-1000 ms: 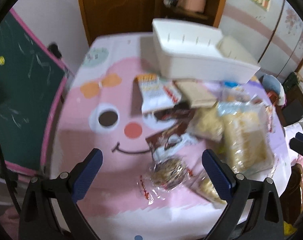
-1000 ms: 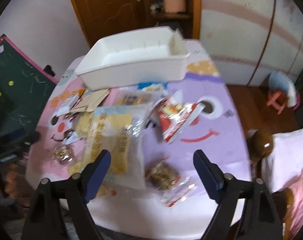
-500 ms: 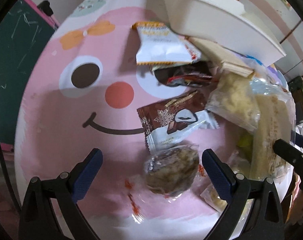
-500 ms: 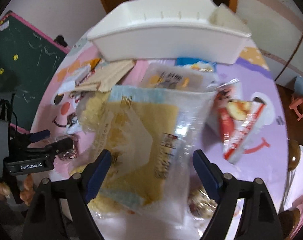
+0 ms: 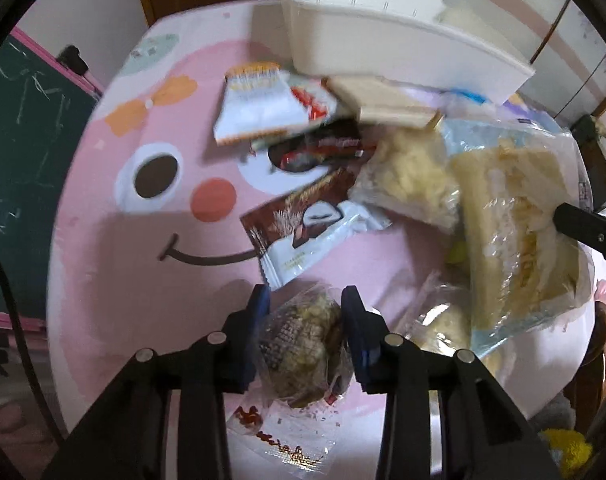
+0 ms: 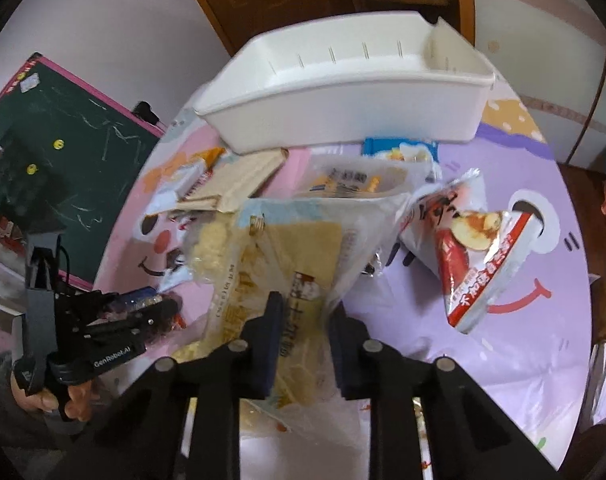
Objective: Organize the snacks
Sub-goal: 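Grasp the clear nut-cookie bag with the left tool while the right tool grasps the yellow bread bag, then carry the bread bag into the white basket and open the right tool, then move the left tool back over the snacks toward the clear cracker bag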
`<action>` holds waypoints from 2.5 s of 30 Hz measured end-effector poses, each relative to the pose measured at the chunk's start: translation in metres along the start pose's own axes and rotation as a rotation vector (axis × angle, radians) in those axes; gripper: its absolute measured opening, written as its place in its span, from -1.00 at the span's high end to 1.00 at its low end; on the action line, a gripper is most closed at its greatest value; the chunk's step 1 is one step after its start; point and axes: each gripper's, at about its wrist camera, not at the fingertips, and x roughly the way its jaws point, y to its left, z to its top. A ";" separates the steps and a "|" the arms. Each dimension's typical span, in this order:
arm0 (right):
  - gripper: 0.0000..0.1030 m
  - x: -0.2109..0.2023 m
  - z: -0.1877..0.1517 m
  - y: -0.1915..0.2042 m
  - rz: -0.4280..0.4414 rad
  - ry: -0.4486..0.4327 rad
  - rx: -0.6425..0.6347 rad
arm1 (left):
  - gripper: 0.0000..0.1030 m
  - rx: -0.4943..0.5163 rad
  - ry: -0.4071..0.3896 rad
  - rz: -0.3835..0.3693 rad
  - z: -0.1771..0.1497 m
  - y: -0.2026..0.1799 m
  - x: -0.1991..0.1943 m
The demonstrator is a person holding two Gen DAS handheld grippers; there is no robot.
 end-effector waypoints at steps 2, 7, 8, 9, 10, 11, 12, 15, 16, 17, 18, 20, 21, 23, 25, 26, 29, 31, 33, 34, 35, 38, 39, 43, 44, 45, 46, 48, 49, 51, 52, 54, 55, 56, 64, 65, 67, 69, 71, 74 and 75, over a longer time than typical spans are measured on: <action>0.63 -0.013 0.004 0.005 -0.007 -0.032 -0.026 | 0.32 0.007 -0.045 0.005 0.003 -0.002 -0.021; 0.64 -0.060 0.024 0.019 -0.009 -0.147 -0.076 | 0.31 0.044 -0.190 -0.008 0.025 -0.012 -0.088; 0.64 -0.069 0.030 0.021 -0.015 -0.172 -0.086 | 0.31 0.055 -0.220 -0.014 0.031 -0.016 -0.100; 0.64 -0.079 0.039 0.023 -0.027 -0.207 -0.099 | 0.31 0.070 -0.257 -0.017 0.040 -0.019 -0.113; 0.64 -0.087 0.049 0.025 -0.042 -0.237 -0.108 | 0.31 0.088 -0.288 -0.020 0.050 -0.023 -0.124; 0.64 -0.093 0.061 0.026 -0.058 -0.267 -0.117 | 0.31 0.104 -0.311 -0.025 0.059 -0.030 -0.134; 0.64 -0.100 0.074 0.027 -0.080 -0.300 -0.121 | 0.31 0.122 -0.331 -0.030 0.074 -0.036 -0.143; 0.64 -0.110 0.117 0.021 -0.149 -0.376 -0.103 | 0.31 0.160 -0.384 -0.033 0.116 -0.056 -0.159; 0.64 -0.112 0.127 0.017 -0.164 -0.390 -0.095 | 0.31 0.172 -0.410 -0.018 0.134 -0.064 -0.164; 0.63 -0.111 0.144 0.012 -0.187 -0.414 -0.078 | 0.31 0.176 -0.427 -0.002 0.148 -0.070 -0.164; 0.63 -0.110 0.158 0.006 -0.209 -0.432 -0.059 | 0.31 0.178 -0.440 0.004 0.169 -0.075 -0.163; 0.63 -0.104 0.179 -0.004 -0.243 -0.449 -0.028 | 0.31 0.169 -0.447 0.014 0.197 -0.082 -0.153; 0.63 -0.098 0.194 -0.011 -0.262 -0.459 -0.005 | 0.31 0.163 -0.450 0.024 0.217 -0.084 -0.146; 0.63 -0.083 0.213 -0.022 -0.279 -0.448 0.021 | 0.31 0.153 -0.444 0.049 0.243 -0.087 -0.131; 0.63 -0.064 0.225 -0.031 -0.286 -0.424 0.043 | 0.30 0.144 -0.420 0.086 0.267 -0.091 -0.109; 0.63 -0.053 0.231 -0.035 -0.286 -0.403 0.046 | 0.30 0.143 -0.405 0.098 0.275 -0.092 -0.098; 0.61 -0.022 0.232 -0.043 -0.297 -0.337 0.046 | 0.29 0.150 -0.338 0.154 0.291 -0.098 -0.061; 0.59 0.002 0.233 -0.047 -0.284 -0.272 0.039 | 0.26 0.171 -0.312 0.186 0.291 -0.105 -0.044; 0.42 0.019 0.227 -0.049 -0.255 -0.216 0.042 | -0.21 0.188 -0.295 0.200 0.292 -0.109 -0.030; 0.40 0.024 0.224 -0.050 -0.247 -0.203 0.041 | -0.76 0.193 -0.290 0.198 0.286 -0.110 -0.026; 0.39 0.028 0.221 -0.050 -0.247 -0.198 0.039 | -0.85 0.191 -0.297 0.212 0.284 -0.110 -0.024; 0.18 0.024 0.208 -0.049 -0.244 -0.223 0.035 | -0.89 0.181 -0.311 0.233 0.278 -0.107 -0.024; 0.07 0.021 0.203 -0.047 -0.238 -0.233 0.030 | -0.89 0.165 -0.295 0.222 0.276 -0.105 -0.023; -0.07 0.007 0.192 -0.035 -0.241 -0.281 -0.007 | -0.89 0.094 -0.274 0.200 0.271 -0.088 -0.026; -0.12 0.003 0.193 -0.033 -0.243 -0.291 -0.014 | -0.89 0.088 -0.271 0.197 0.269 -0.086 -0.027; -0.15 -0.002 0.190 -0.030 -0.242 -0.308 -0.022 | -0.89 0.085 -0.272 0.192 0.267 -0.085 -0.029; -0.15 -0.007 0.187 -0.027 -0.236 -0.324 -0.032 | -0.89 0.085 -0.276 0.190 0.265 -0.083 -0.031; -0.19 -0.017 0.182 -0.020 -0.231 -0.347 -0.047 | -0.89 0.091 -0.282 0.196 0.255 -0.085 -0.039; -0.21 -0.020 0.180 -0.017 -0.232 -0.354 -0.051 | -0.89 0.092 -0.287 0.194 0.251 -0.085 -0.042; -0.29 -0.030 0.173 -0.009 -0.228 -0.375 -0.059 | -0.89 0.089 -0.298 0.189 0.243 -0.085 -0.051; -0.30 -0.034 0.171 -0.007 -0.221 -0.383 -0.059 | -0.89 0.088 -0.305 0.188 0.239 -0.085 -0.056; -0.30 -0.043 0.167 -0.003 -0.194 -0.397 -0.055 | -0.89 0.082 -0.315 0.181 0.232 -0.084 -0.065; -0.30 -0.046 0.165 -0.002 -0.183 -0.402 -0.051 | -0.89 0.078 -0.319 0.178 0.228 -0.084 -0.071; -0.30 -0.051 0.163 0.000 -0.179 -0.407 -0.045 | -0.89 0.073 -0.324 0.177 0.224 -0.083 -0.076; -0.30 -0.085 0.147 0.014 -0.220 -0.476 -0.037 | -0.89 0.032 -0.314 0.187 0.189 -0.073 -0.110; -0.30 -0.088 0.144 0.016 -0.226 -0.484 -0.040 | -0.89 0.032 -0.306 0.183 0.185 -0.073 -0.112; -0.30 -0.098 0.137 0.023 -0.237 -0.498 -0.054 | -0.89 0.038 -0.305 0.173 0.173 -0.072 -0.118; -0.30 -0.107 0.132 0.028 -0.235 -0.509 -0.066 | -0.89 0.050 -0.323 0.168 0.160 -0.074 -0.129; -0.30 -0.115 0.124 0.032 -0.229 -0.527 -0.074 | -0.89 0.058 -0.348 0.160 0.149 -0.077 -0.138; -0.30 -0.129 0.109 0.039 -0.196 -0.555 -0.089 | -0.89 0.066 -0.412 0.141 0.127 -0.081 -0.157; -0.31 -0.133 0.103 0.041 -0.176 -0.564 -0.092 | -0.89 0.066 -0.436 0.130 0.120 -0.082 -0.163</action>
